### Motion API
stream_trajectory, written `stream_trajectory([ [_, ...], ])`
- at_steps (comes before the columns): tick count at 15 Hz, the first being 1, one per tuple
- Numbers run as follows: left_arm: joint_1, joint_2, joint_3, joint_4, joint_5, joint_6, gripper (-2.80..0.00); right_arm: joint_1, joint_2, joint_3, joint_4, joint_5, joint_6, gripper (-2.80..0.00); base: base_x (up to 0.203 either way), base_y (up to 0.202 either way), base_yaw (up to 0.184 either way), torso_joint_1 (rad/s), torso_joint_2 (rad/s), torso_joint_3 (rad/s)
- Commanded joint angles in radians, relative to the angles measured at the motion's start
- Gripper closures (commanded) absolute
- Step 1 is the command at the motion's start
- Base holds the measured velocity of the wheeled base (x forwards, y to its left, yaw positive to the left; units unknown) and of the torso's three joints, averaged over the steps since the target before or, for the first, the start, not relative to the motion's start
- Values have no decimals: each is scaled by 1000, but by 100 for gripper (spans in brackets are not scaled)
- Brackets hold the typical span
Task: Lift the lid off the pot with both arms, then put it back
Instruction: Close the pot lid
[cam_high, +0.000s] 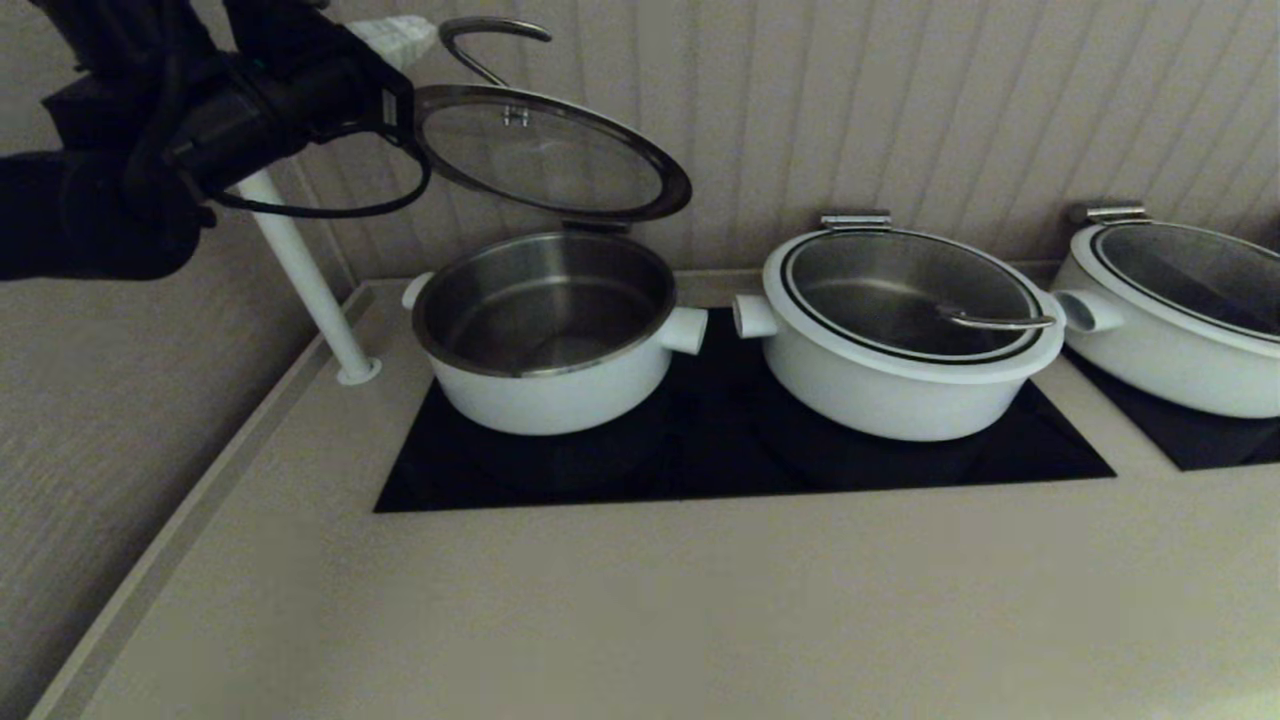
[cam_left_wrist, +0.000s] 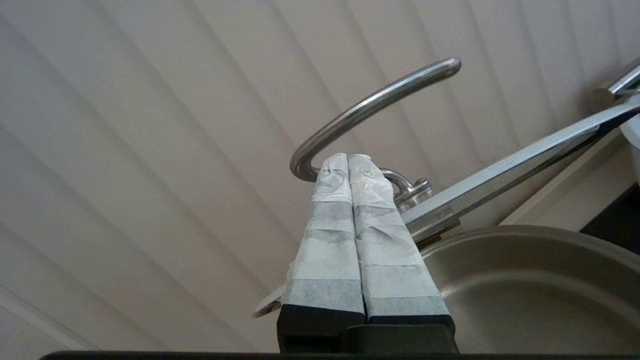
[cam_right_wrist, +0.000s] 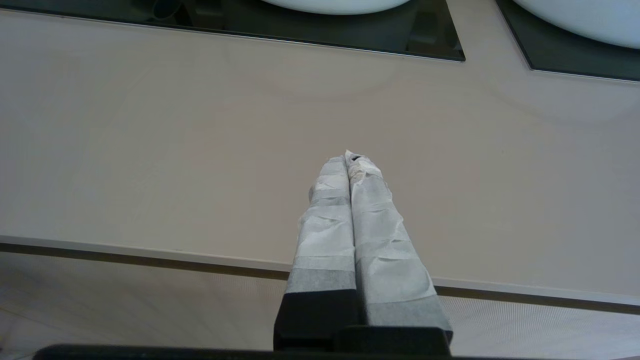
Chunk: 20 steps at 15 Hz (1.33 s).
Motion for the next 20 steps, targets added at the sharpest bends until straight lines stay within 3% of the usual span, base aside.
stream_trajectory([
  [1,-1,33,-21,-4,-3,3,0,0,2,0,0,1,-1,0,0,0,0,0,0,0],
  [7,-1,87,-92,-5,-3,14,0,0,2,0,0,1,-1,0,0,0,0,0,0,0],
  [20,-2,86,-19,-19,-3,12,0,0,2,0,0,1,-1,0,0,0,0,0,0,0],
])
